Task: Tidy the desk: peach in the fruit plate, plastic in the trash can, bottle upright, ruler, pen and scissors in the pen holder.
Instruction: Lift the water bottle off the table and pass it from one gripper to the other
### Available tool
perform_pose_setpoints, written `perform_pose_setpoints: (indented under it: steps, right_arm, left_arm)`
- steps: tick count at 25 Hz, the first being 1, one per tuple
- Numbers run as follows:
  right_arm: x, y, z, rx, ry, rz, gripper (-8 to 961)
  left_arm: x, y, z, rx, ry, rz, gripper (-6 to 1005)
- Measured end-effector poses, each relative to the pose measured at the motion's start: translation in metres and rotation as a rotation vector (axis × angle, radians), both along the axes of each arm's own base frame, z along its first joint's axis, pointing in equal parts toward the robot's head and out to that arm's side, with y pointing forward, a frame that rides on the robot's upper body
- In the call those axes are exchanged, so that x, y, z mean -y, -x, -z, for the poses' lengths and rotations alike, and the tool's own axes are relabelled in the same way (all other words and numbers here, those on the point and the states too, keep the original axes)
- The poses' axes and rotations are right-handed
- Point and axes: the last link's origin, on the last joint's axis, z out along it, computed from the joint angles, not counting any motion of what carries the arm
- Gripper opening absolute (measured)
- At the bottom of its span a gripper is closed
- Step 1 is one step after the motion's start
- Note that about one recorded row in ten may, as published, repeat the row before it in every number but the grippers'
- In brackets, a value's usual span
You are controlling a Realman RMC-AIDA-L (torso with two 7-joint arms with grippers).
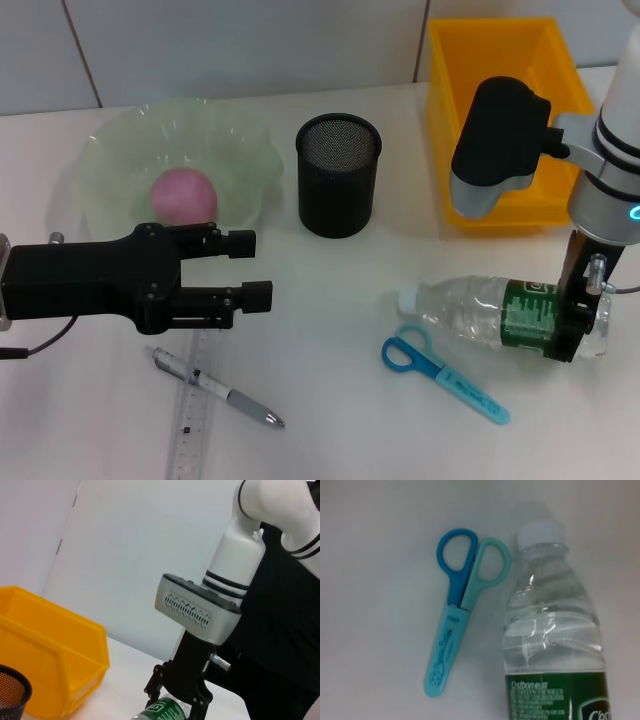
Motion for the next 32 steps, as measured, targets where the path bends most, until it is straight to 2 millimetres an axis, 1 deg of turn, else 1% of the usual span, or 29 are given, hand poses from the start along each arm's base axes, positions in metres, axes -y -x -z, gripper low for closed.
perform_pose_setpoints:
  steps: [10,20,32]
  right_arm:
    - [-0.001,-0.001,0.000,-0.020,-0.016,-0.005,764]
    - [0.001,-0.012,0.005,-0.043,-0.025,0.017,764]
    - [0.004,-0.024,0.016,-0.068,-0.010,0.061,765]
  left_arm:
    - [0.000,0.000,0.000,0.006,-0.001,-0.003,783]
    - [0.001,-0.001,0.000,0.009,0.003,-0.003,783]
    - [0.001,0.000,-0.001,0.007,0.004,-0.002,783]
